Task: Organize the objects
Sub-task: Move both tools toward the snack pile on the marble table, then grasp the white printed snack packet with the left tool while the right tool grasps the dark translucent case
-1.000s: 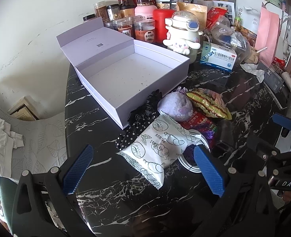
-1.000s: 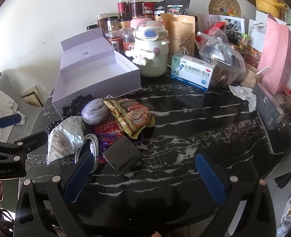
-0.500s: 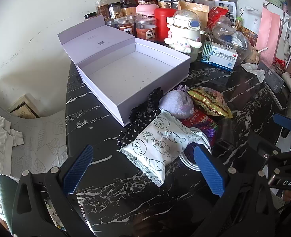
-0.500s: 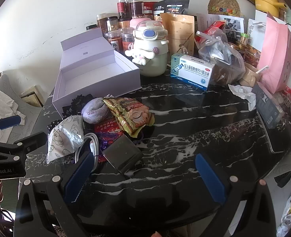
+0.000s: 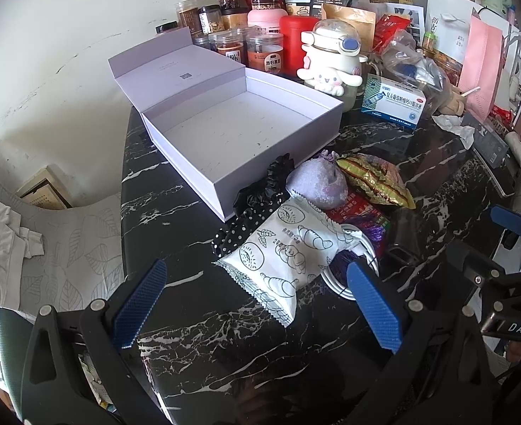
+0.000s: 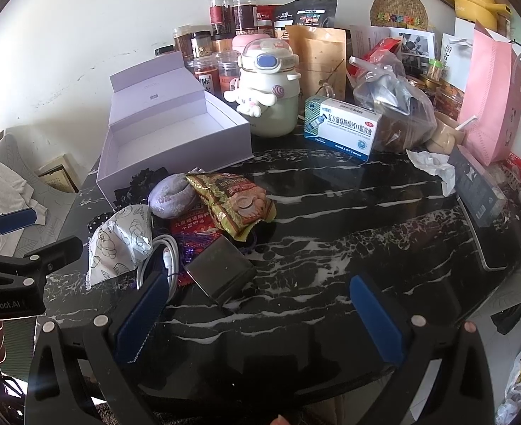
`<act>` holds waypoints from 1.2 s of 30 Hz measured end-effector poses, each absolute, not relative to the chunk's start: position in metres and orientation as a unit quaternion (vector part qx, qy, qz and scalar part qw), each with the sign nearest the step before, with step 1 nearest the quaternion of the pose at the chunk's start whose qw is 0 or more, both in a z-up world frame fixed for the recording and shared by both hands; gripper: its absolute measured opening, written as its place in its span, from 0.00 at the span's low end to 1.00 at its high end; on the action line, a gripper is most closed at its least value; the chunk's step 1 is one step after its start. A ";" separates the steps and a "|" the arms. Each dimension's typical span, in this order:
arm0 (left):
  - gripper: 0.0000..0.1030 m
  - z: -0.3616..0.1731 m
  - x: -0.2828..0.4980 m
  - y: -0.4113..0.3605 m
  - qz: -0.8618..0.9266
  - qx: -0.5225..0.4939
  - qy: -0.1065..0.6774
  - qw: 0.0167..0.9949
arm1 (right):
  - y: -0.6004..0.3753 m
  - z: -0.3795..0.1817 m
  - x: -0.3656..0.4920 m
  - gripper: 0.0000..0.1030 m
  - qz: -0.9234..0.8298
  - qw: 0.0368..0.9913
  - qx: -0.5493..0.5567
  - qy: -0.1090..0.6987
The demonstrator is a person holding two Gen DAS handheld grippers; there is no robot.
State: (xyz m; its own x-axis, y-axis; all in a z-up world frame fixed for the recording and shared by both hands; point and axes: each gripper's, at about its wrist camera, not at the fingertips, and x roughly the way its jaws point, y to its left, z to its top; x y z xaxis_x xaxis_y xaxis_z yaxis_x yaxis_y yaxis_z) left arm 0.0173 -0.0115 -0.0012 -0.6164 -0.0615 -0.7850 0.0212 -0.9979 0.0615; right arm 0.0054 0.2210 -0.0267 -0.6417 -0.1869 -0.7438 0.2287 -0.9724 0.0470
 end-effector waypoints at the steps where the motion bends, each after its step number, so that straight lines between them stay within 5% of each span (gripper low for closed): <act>1: 0.99 -0.001 0.019 -0.012 -0.899 0.437 -0.022 0.024 | 0.221 -0.026 0.006 1.00 -0.906 0.115 0.407 0.025; 36: 0.99 -0.036 -0.003 -0.011 -0.884 0.467 0.011 -0.035 | 0.213 -0.063 -0.019 0.97 -0.875 0.149 0.461 0.005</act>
